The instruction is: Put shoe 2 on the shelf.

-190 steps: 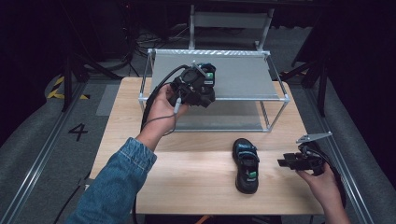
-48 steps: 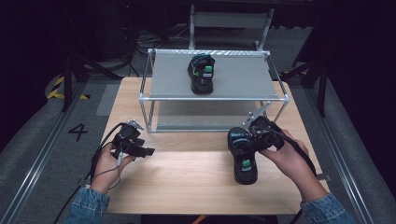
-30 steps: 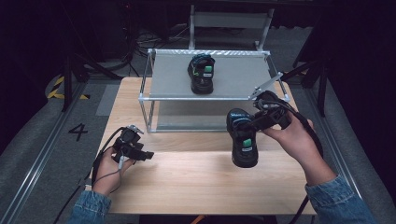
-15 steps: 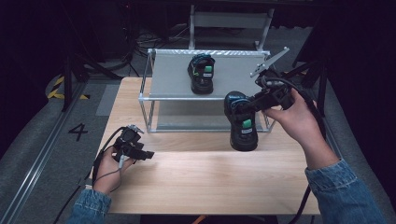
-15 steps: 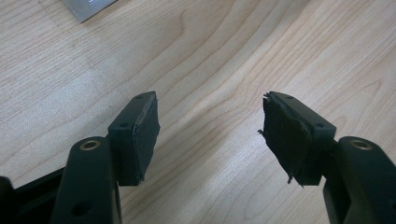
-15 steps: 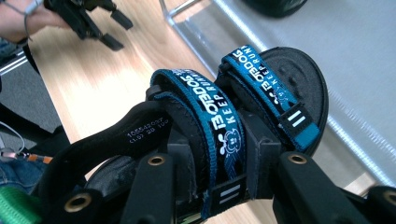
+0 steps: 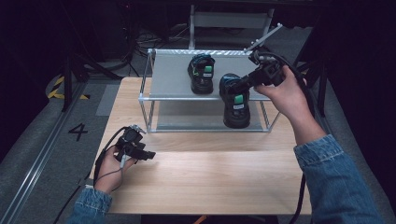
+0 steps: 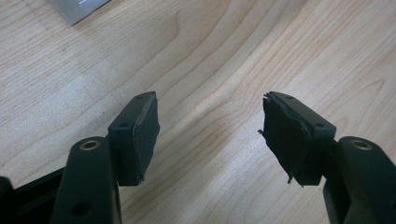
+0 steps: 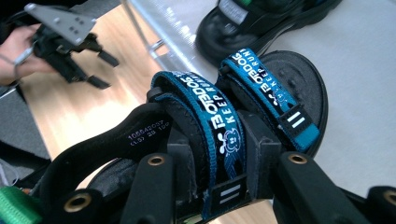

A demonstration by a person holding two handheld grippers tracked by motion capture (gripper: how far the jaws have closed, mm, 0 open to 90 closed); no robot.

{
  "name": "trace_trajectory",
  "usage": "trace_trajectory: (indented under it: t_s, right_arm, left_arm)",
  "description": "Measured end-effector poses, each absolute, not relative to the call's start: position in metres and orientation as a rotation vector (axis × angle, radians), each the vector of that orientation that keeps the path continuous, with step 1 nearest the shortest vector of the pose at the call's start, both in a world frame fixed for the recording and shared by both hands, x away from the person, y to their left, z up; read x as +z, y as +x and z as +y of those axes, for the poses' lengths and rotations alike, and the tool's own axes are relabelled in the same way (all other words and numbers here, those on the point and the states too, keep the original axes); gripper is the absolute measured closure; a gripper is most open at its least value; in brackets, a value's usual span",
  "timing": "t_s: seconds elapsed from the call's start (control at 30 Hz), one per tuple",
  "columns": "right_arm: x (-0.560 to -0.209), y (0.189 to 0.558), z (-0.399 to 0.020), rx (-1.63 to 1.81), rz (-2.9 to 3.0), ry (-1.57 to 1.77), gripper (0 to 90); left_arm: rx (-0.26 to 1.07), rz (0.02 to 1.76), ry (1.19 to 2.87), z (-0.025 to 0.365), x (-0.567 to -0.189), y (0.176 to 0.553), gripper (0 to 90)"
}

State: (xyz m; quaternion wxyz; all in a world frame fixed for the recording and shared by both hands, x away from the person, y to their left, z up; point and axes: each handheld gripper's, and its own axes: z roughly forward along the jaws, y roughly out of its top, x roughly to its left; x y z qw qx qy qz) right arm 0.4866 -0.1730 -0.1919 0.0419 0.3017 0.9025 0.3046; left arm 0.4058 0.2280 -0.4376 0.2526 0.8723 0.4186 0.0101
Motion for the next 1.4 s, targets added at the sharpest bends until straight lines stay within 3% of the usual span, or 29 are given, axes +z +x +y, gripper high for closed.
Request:
trace_trajectory:
  t_s: [0.37, 0.73, 1.27, 1.4]
  right_arm:
    - [-0.188, 0.529, -0.16, 0.89, 2.765, 0.978, 68.0]
    - [-0.206, 0.569, -0.167, 0.942, 2.802, 1.025, 67.9]
    - [-0.219, 0.581, -0.163, 0.927, 2.8, 1.036, 67.1]
    - [-0.225, 0.582, -0.165, 0.923, 2.791, 1.039, 61.5]
  left_arm:
    - [0.021, 1.146, 2.36, 0.23, -0.438, 0.406, 36.4]
    - [0.031, 1.161, 2.358, 0.234, -0.439, 0.405, 37.3]
    - [0.053, 1.164, 2.384, 0.232, -0.441, 0.406, 37.2]
    - [0.057, 1.173, 2.396, 0.232, -0.442, 0.406, 37.2]
